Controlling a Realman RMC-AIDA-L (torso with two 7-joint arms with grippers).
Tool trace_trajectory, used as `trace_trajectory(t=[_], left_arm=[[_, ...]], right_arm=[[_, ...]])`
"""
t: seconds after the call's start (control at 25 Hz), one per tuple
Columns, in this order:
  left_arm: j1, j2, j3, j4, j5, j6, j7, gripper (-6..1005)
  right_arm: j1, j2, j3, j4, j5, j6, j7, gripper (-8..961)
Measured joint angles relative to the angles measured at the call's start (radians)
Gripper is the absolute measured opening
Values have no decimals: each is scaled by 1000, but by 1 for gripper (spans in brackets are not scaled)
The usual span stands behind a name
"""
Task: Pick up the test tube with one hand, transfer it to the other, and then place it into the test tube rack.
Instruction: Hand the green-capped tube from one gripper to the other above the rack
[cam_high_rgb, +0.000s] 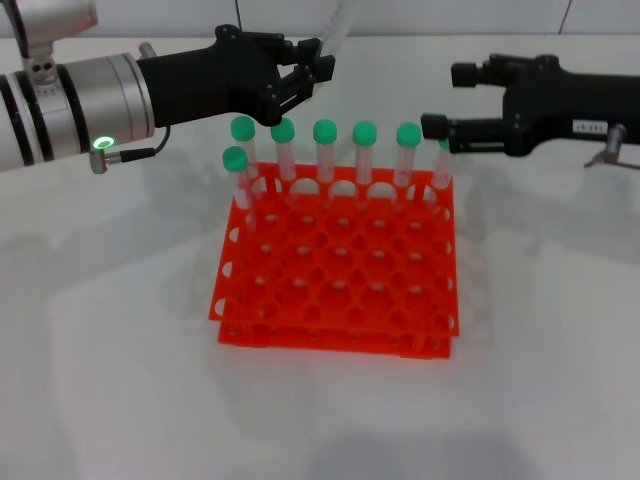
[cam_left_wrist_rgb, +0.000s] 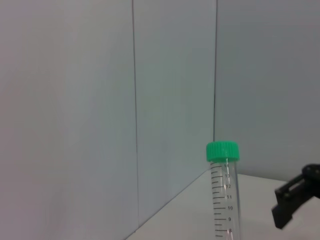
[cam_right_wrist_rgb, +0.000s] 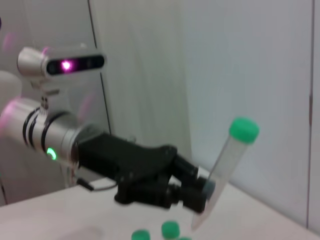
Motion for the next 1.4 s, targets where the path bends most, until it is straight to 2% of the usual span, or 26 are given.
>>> trace_trajectory(t=[0.52, 1.4], left_arm=[[1, 0, 14, 0, -2, 4, 1, 190], [-8, 0, 26, 0, -4, 10, 2, 201]], right_arm=[[67, 2, -2, 10, 83, 87, 2, 812], [148, 6, -29, 53, 120, 111, 2, 812]])
